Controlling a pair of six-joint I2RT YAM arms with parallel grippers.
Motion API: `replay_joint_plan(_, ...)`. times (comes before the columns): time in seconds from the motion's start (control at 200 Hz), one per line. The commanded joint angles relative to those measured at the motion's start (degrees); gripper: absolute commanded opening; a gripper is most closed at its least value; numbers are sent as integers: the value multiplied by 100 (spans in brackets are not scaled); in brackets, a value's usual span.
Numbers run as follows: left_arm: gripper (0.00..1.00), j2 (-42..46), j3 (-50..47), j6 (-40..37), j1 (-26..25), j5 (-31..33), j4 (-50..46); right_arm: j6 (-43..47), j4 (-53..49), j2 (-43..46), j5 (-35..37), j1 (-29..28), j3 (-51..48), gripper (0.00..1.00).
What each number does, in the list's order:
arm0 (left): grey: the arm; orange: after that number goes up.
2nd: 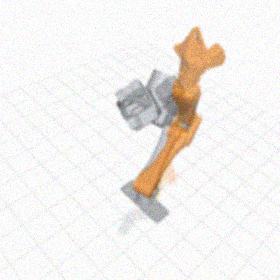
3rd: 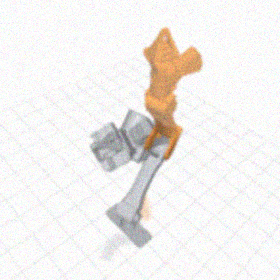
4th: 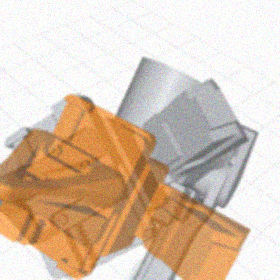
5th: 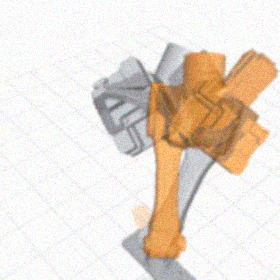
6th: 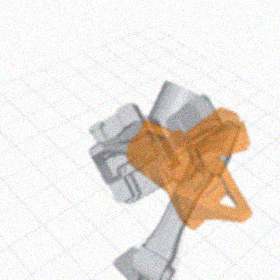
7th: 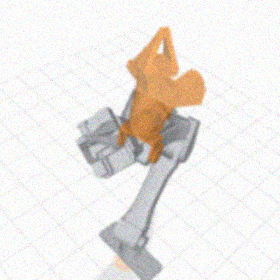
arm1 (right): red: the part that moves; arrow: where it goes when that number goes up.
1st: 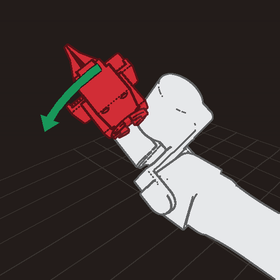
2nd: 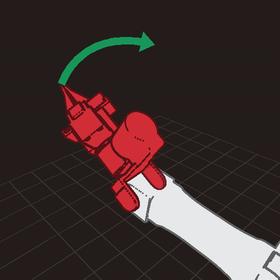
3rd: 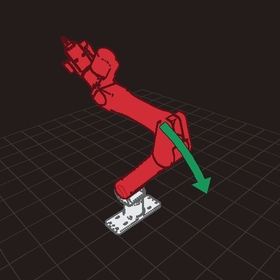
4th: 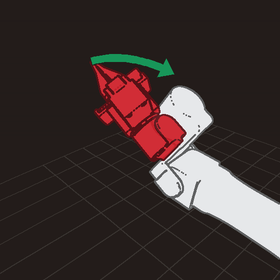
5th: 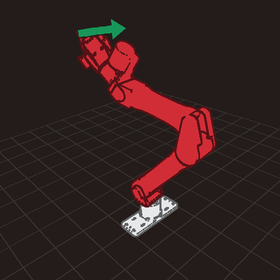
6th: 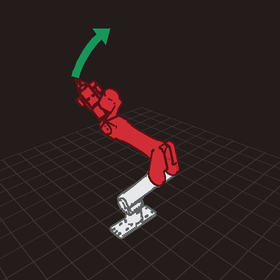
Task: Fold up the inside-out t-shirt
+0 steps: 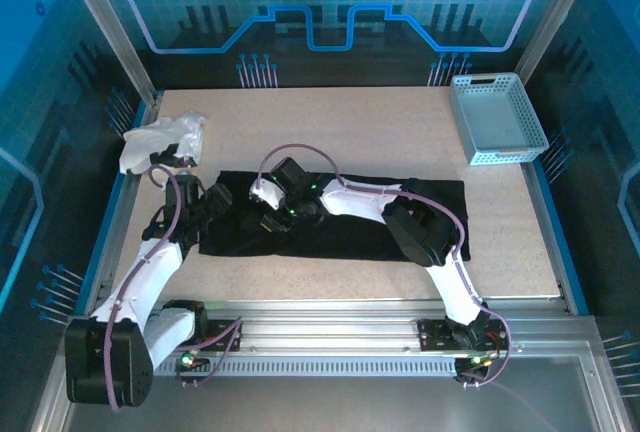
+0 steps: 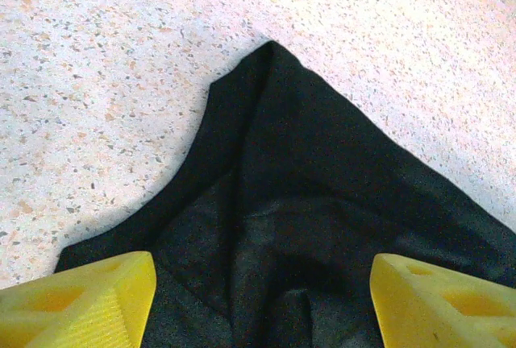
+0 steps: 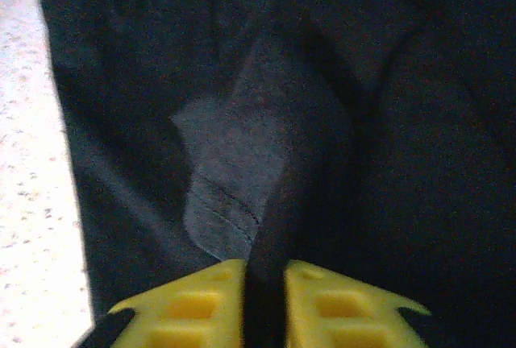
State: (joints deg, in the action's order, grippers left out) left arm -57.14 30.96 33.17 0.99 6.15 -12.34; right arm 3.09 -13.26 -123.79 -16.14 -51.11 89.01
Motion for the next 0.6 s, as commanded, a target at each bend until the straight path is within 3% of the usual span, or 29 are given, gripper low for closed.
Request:
replay_joint_plan(0.0,72,69,50,125,110,-93,-129,-362,116,97,-718,-159,144,9)
replay_joint_plan(0.15,72,37,50,163,199,-62,-103,-951,425,142,-1161,-313,-36,8)
replay_joint_plan(0.27,72,11,57,160,234,-10,-85,-1172,479,-17,-1162,-484,-65,13)
replay_joint_plan(0.43,72,-46,59,128,261,17,-93,-1197,352,54,-984,-472,-178,37)
replay_joint_plan(0.59,75,-189,42,128,261,44,-122,-1273,447,515,-1142,-178,-512,47)
